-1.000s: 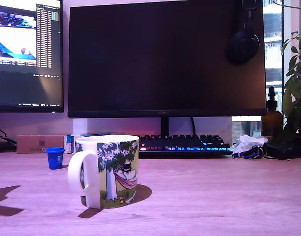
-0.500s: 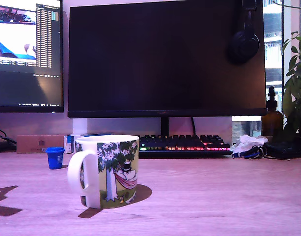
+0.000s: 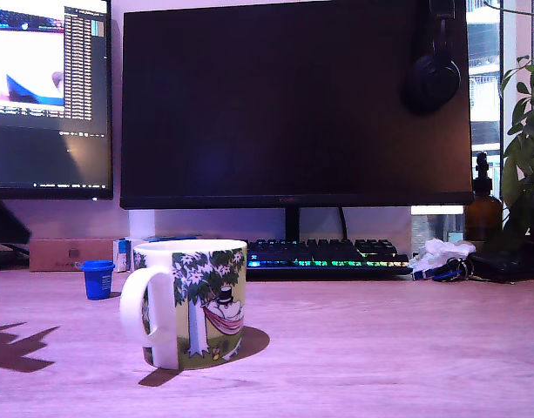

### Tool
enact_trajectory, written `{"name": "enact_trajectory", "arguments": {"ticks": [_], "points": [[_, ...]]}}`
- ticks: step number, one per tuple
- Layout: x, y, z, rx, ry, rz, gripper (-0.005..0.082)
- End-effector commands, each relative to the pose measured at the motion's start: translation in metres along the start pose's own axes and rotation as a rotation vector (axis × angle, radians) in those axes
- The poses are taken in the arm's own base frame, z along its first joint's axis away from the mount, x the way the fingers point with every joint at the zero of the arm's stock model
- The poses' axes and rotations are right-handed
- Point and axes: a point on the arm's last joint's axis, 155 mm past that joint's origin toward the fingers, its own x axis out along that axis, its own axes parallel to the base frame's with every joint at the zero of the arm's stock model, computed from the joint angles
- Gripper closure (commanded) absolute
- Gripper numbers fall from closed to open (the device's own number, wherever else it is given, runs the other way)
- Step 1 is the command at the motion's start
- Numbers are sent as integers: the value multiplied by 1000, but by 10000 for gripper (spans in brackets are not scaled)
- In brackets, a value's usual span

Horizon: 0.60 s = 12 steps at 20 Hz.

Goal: Pick up the coffee capsules on the table and drop them inside the coffee cup

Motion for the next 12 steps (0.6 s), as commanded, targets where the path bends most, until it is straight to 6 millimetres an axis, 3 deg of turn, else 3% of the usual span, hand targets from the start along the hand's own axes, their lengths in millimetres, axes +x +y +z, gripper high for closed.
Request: {"name": "enact_trajectory", "arguments": {"ticks": [1,12], "points": [[4,2,-10,17,12,2,132],[37,11,-22,14,-16,-4,132]]}}
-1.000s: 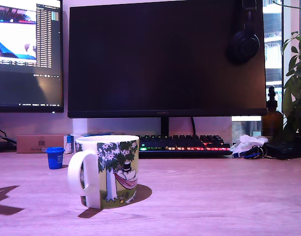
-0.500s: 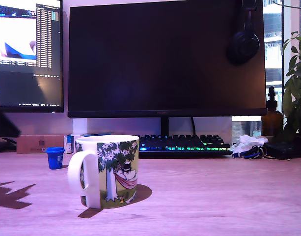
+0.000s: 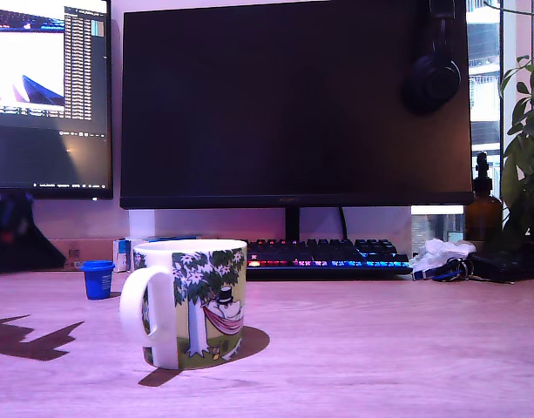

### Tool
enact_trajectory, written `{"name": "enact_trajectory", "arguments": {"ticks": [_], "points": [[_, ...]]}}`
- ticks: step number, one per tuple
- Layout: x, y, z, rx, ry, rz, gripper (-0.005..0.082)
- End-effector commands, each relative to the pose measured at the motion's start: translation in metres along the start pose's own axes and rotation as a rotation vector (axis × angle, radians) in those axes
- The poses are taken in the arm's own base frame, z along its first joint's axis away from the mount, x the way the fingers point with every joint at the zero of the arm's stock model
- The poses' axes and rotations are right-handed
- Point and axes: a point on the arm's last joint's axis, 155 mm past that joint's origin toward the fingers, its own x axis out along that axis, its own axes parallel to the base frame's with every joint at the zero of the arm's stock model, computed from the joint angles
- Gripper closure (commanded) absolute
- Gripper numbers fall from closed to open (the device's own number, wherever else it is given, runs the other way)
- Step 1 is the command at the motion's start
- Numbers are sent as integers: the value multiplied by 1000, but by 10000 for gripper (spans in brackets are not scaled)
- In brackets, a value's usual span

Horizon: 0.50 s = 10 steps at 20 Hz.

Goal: Pick up the coffee capsules on the table and drop them inside the coffee cup

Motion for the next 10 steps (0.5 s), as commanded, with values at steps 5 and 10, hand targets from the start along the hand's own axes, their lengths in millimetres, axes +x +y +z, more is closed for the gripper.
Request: {"name": "enact_trajectory", "arguments": {"ticks": [5,10], "points": [[9,5,-7,2,-39,-12,132],[14,18,-8,-28,-80,19,132]]}}
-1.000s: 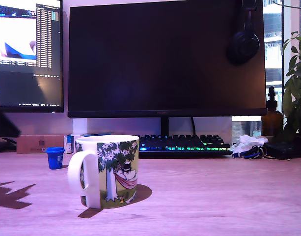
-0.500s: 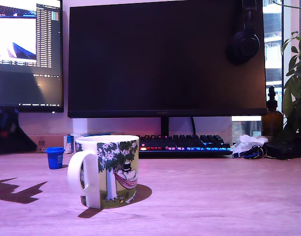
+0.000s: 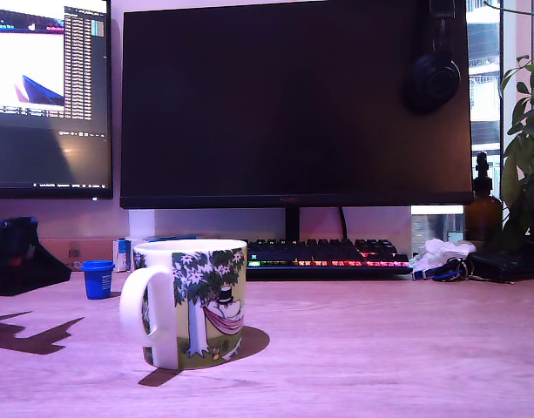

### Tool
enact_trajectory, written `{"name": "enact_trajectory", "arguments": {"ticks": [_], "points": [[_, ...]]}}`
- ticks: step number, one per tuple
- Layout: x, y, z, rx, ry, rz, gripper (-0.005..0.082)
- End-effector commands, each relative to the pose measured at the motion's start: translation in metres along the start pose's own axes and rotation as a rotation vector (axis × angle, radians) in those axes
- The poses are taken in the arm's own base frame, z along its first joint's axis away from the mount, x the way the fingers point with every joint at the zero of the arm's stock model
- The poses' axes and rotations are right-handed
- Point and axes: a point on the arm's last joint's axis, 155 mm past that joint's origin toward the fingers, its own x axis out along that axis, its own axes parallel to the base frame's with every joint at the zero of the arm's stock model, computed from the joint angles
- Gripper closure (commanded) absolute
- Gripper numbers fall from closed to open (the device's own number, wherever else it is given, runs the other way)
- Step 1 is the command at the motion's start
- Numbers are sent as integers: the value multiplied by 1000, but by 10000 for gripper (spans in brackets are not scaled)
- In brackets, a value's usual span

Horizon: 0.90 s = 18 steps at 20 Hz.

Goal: Pick up the coffee capsules on the table and drop them inside the coffee cup

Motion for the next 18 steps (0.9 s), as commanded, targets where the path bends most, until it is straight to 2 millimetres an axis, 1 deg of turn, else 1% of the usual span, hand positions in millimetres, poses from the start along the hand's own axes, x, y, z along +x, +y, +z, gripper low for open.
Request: {"name": "enact_trajectory", "arguments": {"ticks": [1,6,12,15,18], "points": [[0,2,-2,-7,-5,1,132],[6,3,-5,-9,0,-1,132],[8,4,0,-6,-9,-1,132],[17,2,3,-3,-17,-17,132],[29,1,2,-1,-13,-28,132]]}}
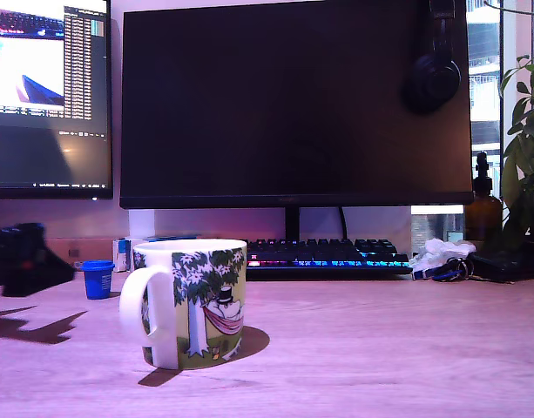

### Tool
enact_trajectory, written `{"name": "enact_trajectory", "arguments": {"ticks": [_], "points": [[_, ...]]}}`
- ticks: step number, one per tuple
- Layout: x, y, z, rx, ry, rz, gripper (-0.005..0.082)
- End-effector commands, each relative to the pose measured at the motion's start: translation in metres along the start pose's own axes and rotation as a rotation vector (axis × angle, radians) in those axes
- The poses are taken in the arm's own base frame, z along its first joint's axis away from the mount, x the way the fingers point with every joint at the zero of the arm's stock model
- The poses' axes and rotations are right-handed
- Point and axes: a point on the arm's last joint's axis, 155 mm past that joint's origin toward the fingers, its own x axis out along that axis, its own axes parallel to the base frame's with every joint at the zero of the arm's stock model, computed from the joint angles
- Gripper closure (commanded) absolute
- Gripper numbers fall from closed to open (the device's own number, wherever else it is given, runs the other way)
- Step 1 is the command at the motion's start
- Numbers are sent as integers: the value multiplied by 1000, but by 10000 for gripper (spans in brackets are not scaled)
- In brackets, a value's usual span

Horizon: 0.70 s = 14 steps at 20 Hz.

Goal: Pick up the coffee capsules on the table and drop them inside the coffee cup

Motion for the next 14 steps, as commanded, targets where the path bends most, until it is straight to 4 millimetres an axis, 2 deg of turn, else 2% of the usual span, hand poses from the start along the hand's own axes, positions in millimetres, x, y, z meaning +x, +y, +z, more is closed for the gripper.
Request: {"name": "enact_trajectory", "arguments": {"ticks": [1,10,14], "points": [[6,-1,-4,-3,5,-9,132],[41,7,-2,1,1,-9,132],[62,3,-8,23,35,-28,132]]}}
